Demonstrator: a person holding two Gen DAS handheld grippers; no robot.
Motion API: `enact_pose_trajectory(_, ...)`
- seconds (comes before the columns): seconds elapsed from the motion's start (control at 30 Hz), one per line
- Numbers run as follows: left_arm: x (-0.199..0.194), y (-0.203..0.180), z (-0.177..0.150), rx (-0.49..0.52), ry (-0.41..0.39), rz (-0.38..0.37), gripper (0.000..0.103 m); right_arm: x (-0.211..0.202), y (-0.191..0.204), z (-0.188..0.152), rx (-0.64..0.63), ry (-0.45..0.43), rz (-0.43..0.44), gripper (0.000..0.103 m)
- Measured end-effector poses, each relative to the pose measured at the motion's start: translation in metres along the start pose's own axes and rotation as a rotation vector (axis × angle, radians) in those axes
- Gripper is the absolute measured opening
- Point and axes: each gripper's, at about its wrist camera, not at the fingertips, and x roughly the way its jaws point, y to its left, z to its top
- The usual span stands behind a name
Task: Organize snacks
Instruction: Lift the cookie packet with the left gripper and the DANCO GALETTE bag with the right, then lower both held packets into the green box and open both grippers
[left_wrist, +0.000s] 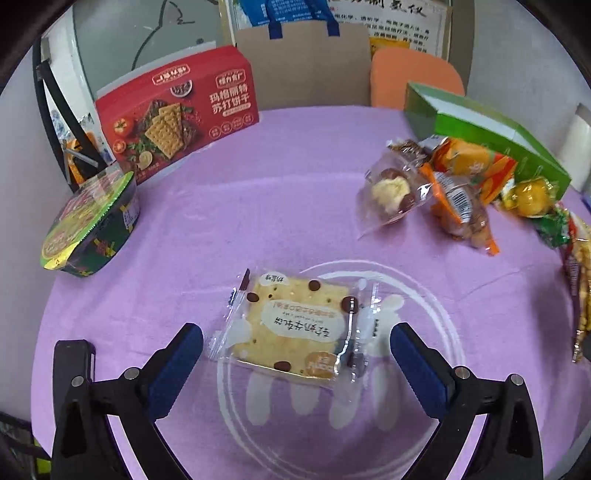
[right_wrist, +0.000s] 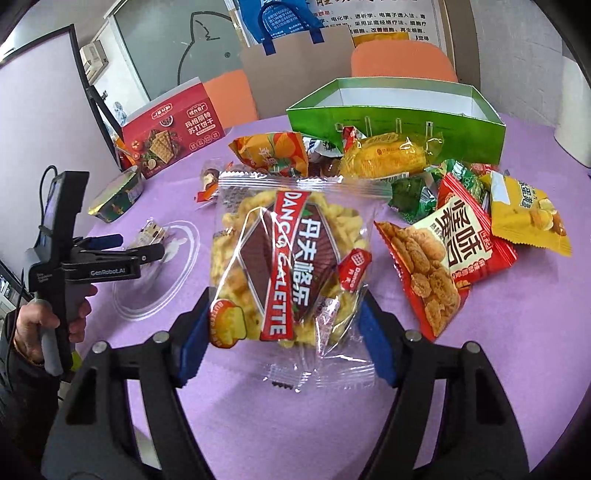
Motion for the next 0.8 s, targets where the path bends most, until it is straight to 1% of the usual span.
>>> enact_pose_trajectory(0.03, 0.006, 0.001, -0.001, 0.005, 0.019, -0.006, 0.103, -0.001, -0.002, 0.001, 0.006, -0.001, 0.0, 0.074)
enact_pose_trajectory(0.07, 0.008, 0.004, -0.001, -0.004, 0.01, -0.031, 0.103, -0.001, -0.003, 0.001, 0.011, -0.002, 0.0, 0.074)
enact_pose_trajectory(0.13, 0.012, 0.012, -0.003, -0.04, 0.027, -0.066, 0.103, -0.001, -0.004, 0.001, 0.02, -0.005, 0.001, 0.074)
enact_pose_trajectory(0.2, 0.012, 0.018, -0.005, -0.056, 0.008, -0.09, 0.101, 0.001, -0.004, 0.0, 0.021, -0.002, 0.008, 0.074)
enact_pose_trajectory(0.23, 0.011, 0.018, -0.007, -0.042, 0.002, -0.081, 0.092, 0.002, -0.004, 0.0, 0.022, -0.001, 0.01, 0.074)
enact_pose_trajectory(0.27, 0.008, 0.018, -0.008, -0.025, -0.008, -0.091, 0.074, 0.003, -0.004, -0.001, 0.023, 0.001, 0.014, 0.074)
enact_pose_trajectory(0.33, 0.002, 0.021, -0.007, -0.038, -0.008, -0.137, 0.066, 0.004, -0.005, -0.002, 0.026, 0.005, 0.026, 0.074)
enact_pose_trajectory(0.47, -0.001, 0.021, -0.008, -0.057, -0.005, -0.13, 0.063, 0.001, -0.009, -0.001, 0.027, -0.003, 0.032, 0.074)
enact_pose_trajectory(0.57, -0.011, 0.018, -0.005, -0.081, -0.018, -0.179, 0.063, -0.009, -0.013, 0.003, 0.035, -0.028, 0.046, 0.074)
enact_pose_trajectory(0.67, -0.039, -0.004, 0.004, -0.03, -0.071, -0.209, 0.063, -0.024, -0.017, 0.016, 0.031, -0.073, 0.063, 0.074)
enact_pose_trajectory(0.8, -0.075, -0.038, 0.032, 0.035, -0.165, -0.271, 0.064, -0.043, -0.032, 0.041, 0.03, -0.146, 0.062, 0.074)
